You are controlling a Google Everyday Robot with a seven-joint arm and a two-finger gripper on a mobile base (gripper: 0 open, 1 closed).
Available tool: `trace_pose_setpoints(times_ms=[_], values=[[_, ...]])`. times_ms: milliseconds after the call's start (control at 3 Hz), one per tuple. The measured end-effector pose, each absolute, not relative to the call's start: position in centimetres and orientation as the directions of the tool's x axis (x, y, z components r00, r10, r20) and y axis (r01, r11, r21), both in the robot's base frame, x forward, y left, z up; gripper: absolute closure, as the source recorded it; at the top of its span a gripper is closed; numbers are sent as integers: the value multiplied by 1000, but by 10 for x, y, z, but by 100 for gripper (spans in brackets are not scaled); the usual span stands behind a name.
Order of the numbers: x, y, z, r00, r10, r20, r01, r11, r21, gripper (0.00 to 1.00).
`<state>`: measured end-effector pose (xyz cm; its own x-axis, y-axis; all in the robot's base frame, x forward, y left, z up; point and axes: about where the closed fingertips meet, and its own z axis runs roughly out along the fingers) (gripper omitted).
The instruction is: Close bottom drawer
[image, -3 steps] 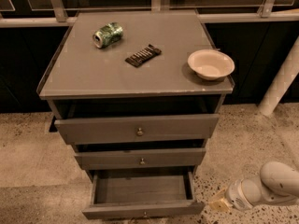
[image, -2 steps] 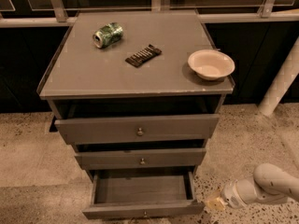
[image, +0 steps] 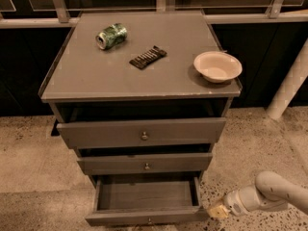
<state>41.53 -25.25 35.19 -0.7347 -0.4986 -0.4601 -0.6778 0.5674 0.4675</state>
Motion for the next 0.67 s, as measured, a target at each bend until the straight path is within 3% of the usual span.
trace_pose_setpoints(times_ms=[667], values=[[419,-257,306,-799,-434,-416,-601,569,561,100]])
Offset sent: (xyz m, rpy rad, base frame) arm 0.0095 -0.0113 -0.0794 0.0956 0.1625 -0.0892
